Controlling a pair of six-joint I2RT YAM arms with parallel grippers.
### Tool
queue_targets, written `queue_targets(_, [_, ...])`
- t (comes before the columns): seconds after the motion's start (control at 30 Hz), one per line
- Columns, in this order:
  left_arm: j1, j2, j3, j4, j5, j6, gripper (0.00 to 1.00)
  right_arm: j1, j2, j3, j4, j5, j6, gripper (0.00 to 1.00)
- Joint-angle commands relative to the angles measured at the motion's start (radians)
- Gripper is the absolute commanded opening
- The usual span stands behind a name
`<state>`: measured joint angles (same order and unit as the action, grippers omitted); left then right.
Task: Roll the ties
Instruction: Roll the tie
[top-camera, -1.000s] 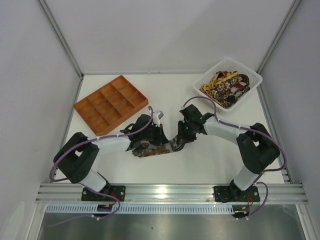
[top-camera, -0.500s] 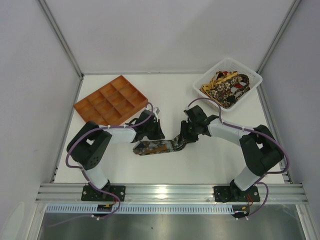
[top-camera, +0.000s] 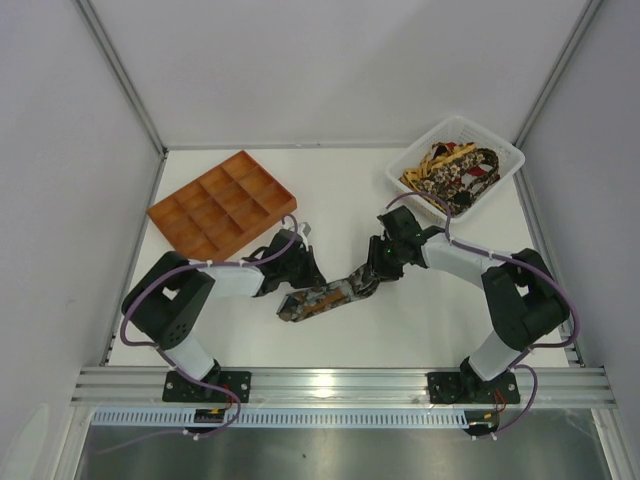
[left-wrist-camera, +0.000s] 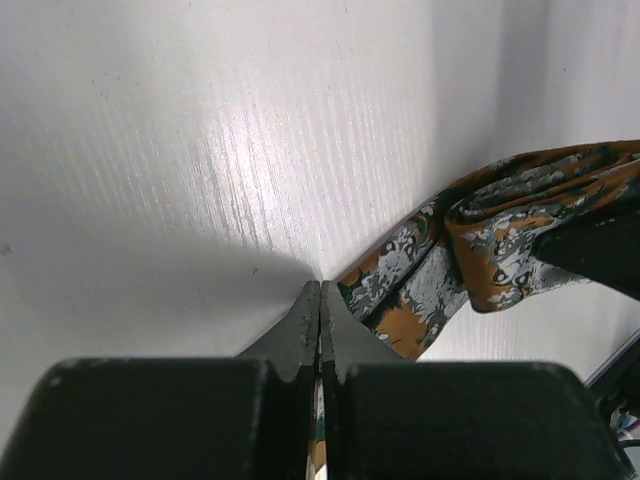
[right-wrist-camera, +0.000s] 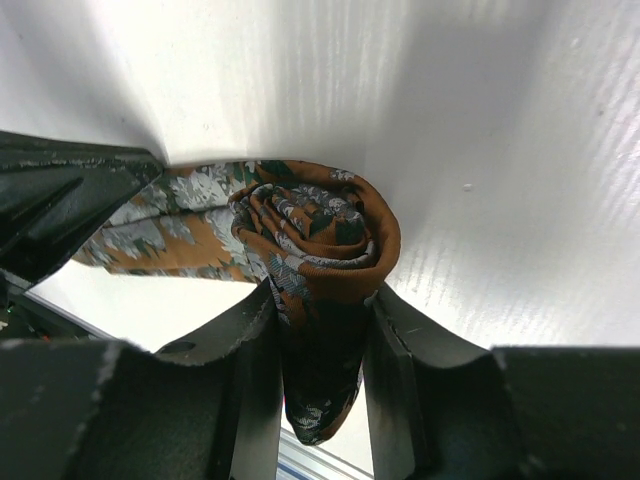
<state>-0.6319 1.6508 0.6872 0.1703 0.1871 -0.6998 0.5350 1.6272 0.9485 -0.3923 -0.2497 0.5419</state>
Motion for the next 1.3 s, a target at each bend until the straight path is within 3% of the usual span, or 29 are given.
queue_targets(0.0, [-0.003,-0.02,-0.026,-0.066,-0.021,-0.001,0.0,-0.004,0.01,0.047,-0.02,0.024,-0.02,0.36])
queue_targets(0.4, [-0.044,-0.157,0.084,-0.123,-0.009,0.097,0.0,0.077,-0.01,0.079,-0.103,0.17,-0.072,0.35])
queue_targets(0.5, [-0.087,-0.125,0.086,-0.048,0.089,0.031,0.0,0.109,-0.001,0.11,-0.138,0.222,-0.069,0.36])
queue_targets(0.8, [-0.127,0.049,0.139,0.06,0.153,-0.037,0.0,0.18,0.013,0.165,-0.201,0.303,-0.069,0.37])
queue_targets(0.97, [-0.123,0.078,0.147,0.043,0.124,-0.024,0.01,0.221,0.003,0.197,-0.22,0.276,-0.083,0.45])
queue_targets(1.07, [-0.117,0.092,0.14,0.049,0.129,-0.027,0.0,0.229,-0.009,0.208,-0.229,0.27,-0.088,0.54])
queue_targets(1.27, [-0.115,0.098,0.129,0.06,0.138,-0.029,0.0,0.233,-0.007,0.233,-0.252,0.274,-0.118,0.61])
